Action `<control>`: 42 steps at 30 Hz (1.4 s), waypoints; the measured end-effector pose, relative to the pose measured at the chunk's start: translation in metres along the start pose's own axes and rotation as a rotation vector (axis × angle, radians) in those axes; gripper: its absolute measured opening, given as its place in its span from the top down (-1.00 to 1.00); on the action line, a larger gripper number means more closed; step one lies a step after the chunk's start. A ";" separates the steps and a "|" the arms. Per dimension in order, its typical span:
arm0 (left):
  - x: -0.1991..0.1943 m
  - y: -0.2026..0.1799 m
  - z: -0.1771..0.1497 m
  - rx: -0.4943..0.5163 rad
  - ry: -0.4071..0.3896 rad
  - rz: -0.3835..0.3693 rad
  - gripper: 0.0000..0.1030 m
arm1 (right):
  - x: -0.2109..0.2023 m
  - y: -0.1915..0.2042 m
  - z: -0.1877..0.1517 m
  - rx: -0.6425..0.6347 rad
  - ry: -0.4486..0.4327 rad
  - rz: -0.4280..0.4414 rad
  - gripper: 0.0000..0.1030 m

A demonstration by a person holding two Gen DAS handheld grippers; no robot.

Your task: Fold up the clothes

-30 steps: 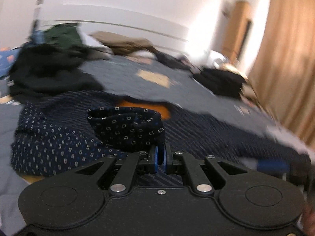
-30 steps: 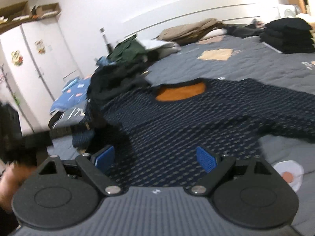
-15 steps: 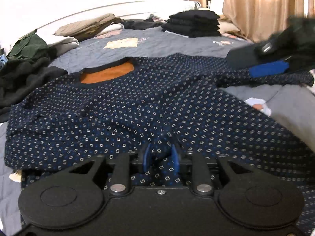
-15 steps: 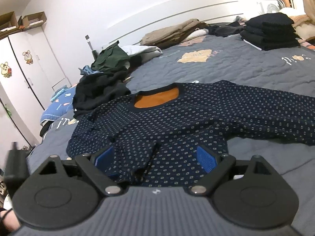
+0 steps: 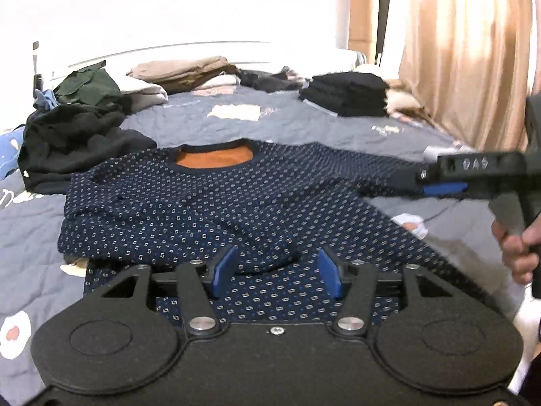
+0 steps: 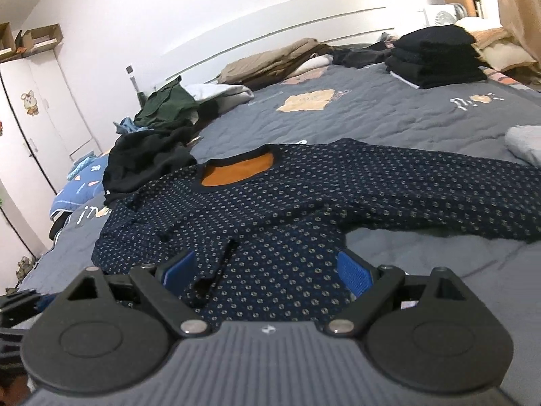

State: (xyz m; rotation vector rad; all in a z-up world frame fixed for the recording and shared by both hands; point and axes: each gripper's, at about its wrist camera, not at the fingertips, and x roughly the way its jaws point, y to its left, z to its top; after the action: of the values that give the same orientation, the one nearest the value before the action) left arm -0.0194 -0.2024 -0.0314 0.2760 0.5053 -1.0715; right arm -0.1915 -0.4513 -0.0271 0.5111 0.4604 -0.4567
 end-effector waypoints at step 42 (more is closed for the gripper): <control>-0.003 0.067 0.003 -0.089 -0.043 0.010 -0.26 | 0.057 0.058 0.016 0.064 0.054 0.112 -0.74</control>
State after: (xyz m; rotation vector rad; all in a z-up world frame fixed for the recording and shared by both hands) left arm 0.0399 -0.1705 -0.0285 0.1764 0.5113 -1.0403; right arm -0.1109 -0.4325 -0.0235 0.6092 0.4672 -0.3515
